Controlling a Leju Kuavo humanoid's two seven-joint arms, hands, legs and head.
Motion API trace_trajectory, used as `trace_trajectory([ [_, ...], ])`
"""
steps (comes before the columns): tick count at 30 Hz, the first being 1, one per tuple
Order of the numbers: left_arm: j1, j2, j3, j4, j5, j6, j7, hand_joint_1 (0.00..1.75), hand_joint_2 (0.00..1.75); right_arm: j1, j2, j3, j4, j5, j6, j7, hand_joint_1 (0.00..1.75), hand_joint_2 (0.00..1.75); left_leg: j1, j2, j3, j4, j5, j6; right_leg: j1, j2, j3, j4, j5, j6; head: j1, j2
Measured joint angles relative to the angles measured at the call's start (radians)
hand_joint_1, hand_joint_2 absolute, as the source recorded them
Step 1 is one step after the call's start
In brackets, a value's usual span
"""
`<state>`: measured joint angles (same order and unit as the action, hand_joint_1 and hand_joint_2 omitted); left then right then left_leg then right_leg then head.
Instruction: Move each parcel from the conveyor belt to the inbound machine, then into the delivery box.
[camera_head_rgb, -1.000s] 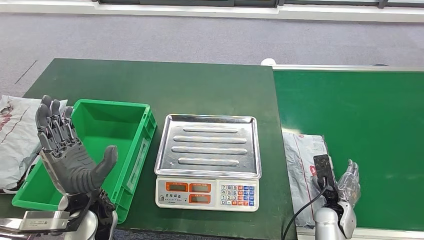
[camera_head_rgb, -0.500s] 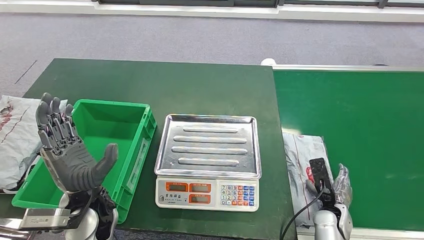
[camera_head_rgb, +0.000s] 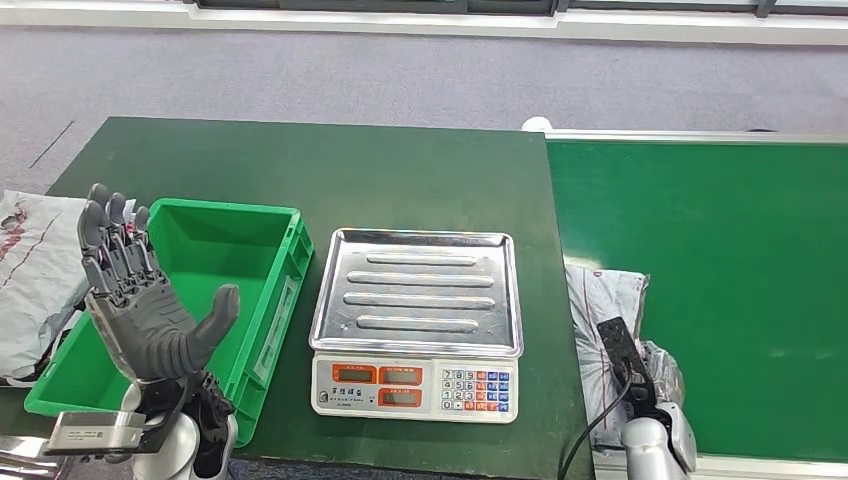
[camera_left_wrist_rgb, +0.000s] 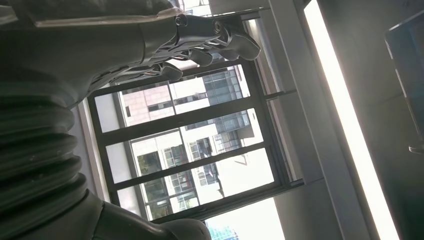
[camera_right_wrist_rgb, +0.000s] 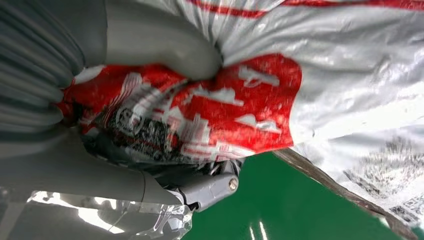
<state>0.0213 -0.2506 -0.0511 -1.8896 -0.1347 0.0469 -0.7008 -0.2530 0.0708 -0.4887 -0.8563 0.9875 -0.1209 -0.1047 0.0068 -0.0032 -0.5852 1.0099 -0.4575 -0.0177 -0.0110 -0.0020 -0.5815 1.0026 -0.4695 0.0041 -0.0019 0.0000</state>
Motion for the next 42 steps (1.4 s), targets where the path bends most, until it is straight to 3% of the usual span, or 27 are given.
trace_trajectory([
  [6,0.0,0.0,0.0,0.0,0.0,0.002,0.003,0.0,1.75,-0.013,-0.007,0.018,0.017,-0.002,0.006,-0.007,1.75,1.75,0.0,0.0,0.0,0.0,0.0,0.0,0.0,0.0,0.0,0.0,0.0,0.0,0.0,0.0],
  [11,0.011,0.0,0.001,-0.01,-0.001,0.011,0.004,0.0,1.75,0.014,0.002,0.039,-0.045,-0.025,-0.122,-0.038,1.75,1.75,0.0,-0.002,-0.001,0.0,0.0,0.0,-0.001,-0.002,0.0,0.0,0.0,0.0,0.0,0.0],
  [19,0.031,-0.002,0.009,-0.029,-0.006,0.028,0.0,0.0,1.75,0.154,0.082,0.119,-0.561,0.041,-0.29,-0.025,1.75,1.75,0.0,-0.002,-0.001,0.0,0.0,0.0,0.0,-0.002,-0.001,0.0,-0.001,0.001,0.0,0.0],
  [25,0.031,-0.002,0.009,-0.028,-0.011,0.028,0.0,0.0,1.75,0.235,0.12,0.165,-0.79,0.077,-0.34,-0.032,1.75,1.75,0.0,-0.002,-0.001,0.0,0.0,0.0,0.0,-0.002,-0.001,0.0,-0.001,0.0,0.0,0.0],
  [33,0.031,-0.002,0.009,-0.025,-0.011,0.028,0.0,0.0,1.75,0.287,0.141,0.193,-0.913,0.086,-0.368,-0.041,1.75,1.75,0.0,-0.002,-0.001,0.0,-0.001,0.0,-0.001,-0.002,-0.001,0.0,-0.001,0.001,0.0,0.0],
  [42,0.026,-0.002,0.009,-0.02,0.0,0.026,0.0,0.0,1.75,0.294,0.146,0.242,-0.945,0.072,-0.354,-0.076,1.75,1.75,0.0,-0.001,-0.001,0.0,-0.001,0.0,0.0,-0.001,-0.001,0.0,-0.001,0.001,0.0,0.0],
])
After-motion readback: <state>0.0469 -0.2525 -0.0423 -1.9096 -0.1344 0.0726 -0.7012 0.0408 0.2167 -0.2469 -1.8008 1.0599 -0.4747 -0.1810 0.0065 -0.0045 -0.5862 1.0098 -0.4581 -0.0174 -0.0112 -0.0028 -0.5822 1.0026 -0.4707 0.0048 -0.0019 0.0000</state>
